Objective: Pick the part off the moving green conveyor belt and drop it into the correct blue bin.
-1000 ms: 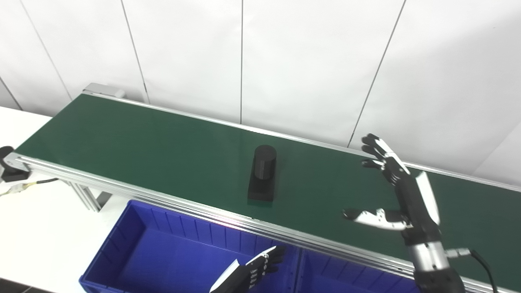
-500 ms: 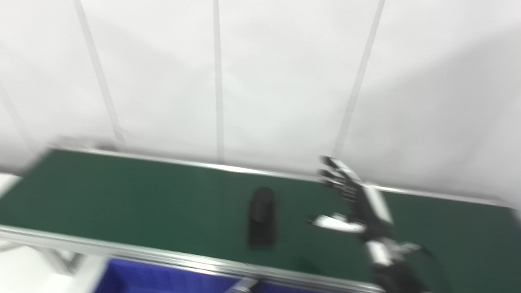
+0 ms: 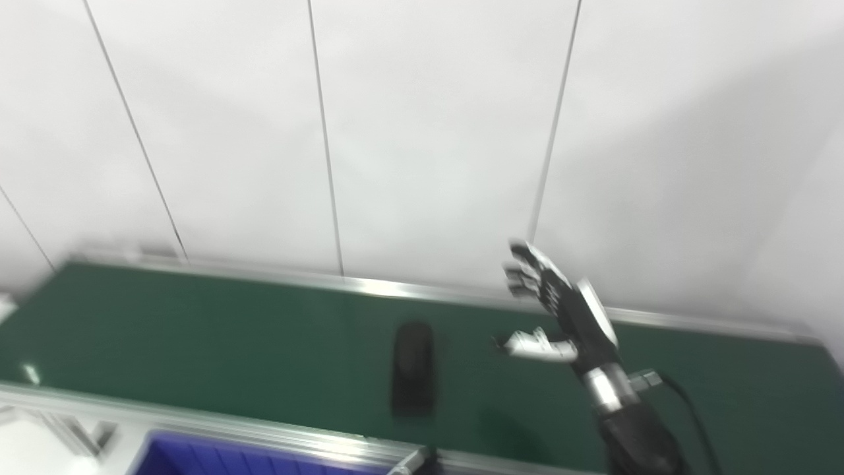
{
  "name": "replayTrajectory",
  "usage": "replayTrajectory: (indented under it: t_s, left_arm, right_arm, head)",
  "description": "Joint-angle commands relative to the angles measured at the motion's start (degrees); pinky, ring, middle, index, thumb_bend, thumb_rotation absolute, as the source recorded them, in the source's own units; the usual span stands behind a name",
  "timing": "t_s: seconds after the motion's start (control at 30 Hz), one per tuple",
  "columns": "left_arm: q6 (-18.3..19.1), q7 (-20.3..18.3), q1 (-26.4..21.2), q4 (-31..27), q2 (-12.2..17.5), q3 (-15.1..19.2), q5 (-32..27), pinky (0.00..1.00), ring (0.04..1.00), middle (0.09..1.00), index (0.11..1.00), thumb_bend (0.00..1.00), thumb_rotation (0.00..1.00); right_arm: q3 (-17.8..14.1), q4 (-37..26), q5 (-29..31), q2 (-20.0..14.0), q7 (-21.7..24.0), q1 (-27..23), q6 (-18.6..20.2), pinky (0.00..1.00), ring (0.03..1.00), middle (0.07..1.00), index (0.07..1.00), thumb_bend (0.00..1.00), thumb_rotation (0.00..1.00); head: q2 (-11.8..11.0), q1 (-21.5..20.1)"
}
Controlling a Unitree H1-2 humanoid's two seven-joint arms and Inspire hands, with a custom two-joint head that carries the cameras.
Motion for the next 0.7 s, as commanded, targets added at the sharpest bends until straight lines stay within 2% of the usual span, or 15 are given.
replayTrajectory:
  t_s: [0.0,0.4,0.67]
  left_arm:
    - [-1.1,-0.1,-0.3,-0.9,1.2,0.5,-0.3,0.92,0.946,0.96,0.935,1.0,0.54]
    - [-1.1,-0.2,-0.4,-1.1,1.0,0.4,-0.7,0.92,0.945,0.956,0.932,1.0,0.53]
    - [-1.1,0.0,0.2,-2.8,1.2,0.3,-0.5,0.93,0.95,0.959,0.944,1.0,0.54]
  right_arm:
    - [0.6,-2.0,0.8,1.3,0.1,-1.7,-2.3,0.74,0.836,0.918,0.903,1.0,0.38]
    - [0.7,-2.5,0.7,0.6,0.5,-1.6,-2.6,0.75,0.838,0.917,0.905,1.0,0.38]
    - [1.3,-3.2,0.1,0.5,0.5,-1.0,-1.9,0.74,0.83,0.909,0.908,1.0,0.37]
  head:
    - [0.0,0.1]
    - [0.5,0.5]
    - [2.7,0.0]
